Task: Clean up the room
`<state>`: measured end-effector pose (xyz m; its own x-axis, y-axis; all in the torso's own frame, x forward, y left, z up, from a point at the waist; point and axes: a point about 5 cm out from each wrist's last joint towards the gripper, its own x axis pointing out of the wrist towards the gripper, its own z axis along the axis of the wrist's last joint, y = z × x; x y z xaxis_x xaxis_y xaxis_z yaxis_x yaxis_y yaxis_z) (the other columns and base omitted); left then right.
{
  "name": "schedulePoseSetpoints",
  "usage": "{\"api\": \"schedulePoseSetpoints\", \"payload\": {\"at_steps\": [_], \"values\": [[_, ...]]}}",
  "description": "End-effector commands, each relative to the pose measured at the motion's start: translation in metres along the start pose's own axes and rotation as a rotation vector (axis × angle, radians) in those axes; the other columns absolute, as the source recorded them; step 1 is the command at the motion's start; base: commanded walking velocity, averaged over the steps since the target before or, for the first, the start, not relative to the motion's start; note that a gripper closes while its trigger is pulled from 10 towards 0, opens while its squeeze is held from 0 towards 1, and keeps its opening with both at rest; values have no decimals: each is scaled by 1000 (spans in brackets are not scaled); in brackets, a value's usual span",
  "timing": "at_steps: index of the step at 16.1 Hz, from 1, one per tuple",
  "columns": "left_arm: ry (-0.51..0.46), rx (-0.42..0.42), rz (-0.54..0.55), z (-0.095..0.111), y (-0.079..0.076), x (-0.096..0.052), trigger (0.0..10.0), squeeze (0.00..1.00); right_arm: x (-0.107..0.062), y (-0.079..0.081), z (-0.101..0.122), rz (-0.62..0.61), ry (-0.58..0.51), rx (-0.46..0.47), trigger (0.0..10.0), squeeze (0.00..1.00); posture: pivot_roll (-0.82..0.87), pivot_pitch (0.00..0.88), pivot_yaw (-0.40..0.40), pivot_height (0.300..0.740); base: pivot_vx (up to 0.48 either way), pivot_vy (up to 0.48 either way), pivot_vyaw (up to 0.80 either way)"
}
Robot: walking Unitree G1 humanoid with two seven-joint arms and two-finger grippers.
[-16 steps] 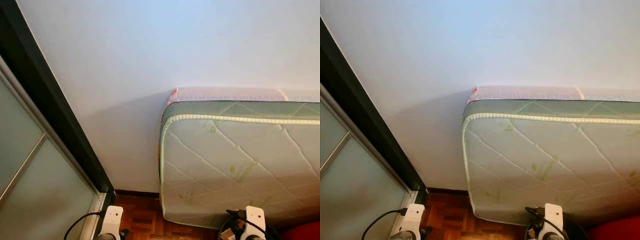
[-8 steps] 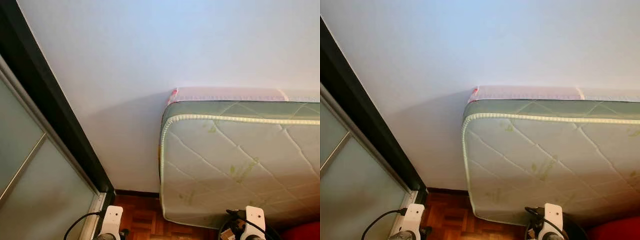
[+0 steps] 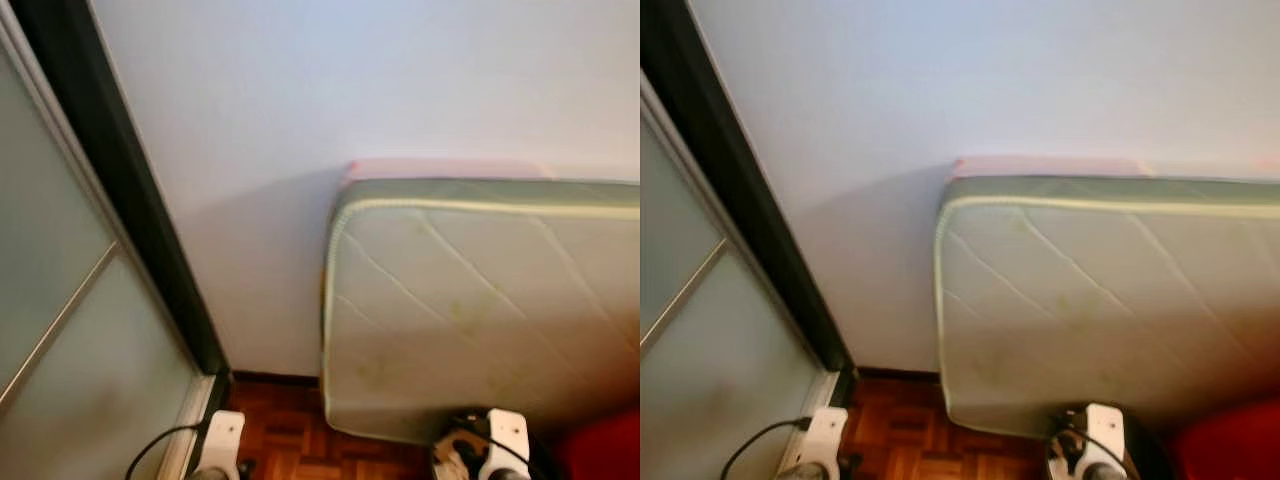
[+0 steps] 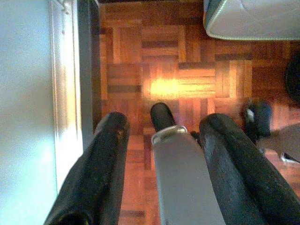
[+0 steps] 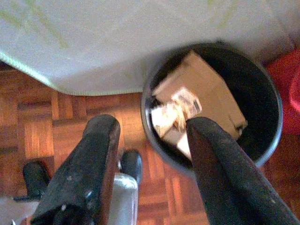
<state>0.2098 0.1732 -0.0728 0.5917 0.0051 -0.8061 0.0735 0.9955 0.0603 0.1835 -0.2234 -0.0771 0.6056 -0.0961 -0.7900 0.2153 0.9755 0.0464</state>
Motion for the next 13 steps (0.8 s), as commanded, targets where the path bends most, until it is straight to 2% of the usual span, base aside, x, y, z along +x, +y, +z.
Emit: {"api": "schedulePoseSetpoints", "payload": {"at_steps": [1, 6, 10, 13], "values": [[26, 10, 0, -8, -1, -1, 10000, 0, 1, 0, 2, 3, 3, -9, 10000, 0, -102, 9, 12, 740, -292, 0, 0], [28, 12, 0, -9, -1, -1, 10000, 0, 0, 0, 1, 4, 5, -4, 10000, 0, -103, 0, 13, 740, -292, 0, 0], [26, 11, 4, -10, -1, -1, 10000, 0, 0, 0, 0, 6, 8, -7, 10000, 0, -104, 0, 13, 740, 0, 0, 0], [19, -31, 7, -11, -1, -1, 10000, 0, 0, 0, -1, 7, 7, -4, 10000, 0, -106, 0, 12, 740, 0, 0, 0]]}}
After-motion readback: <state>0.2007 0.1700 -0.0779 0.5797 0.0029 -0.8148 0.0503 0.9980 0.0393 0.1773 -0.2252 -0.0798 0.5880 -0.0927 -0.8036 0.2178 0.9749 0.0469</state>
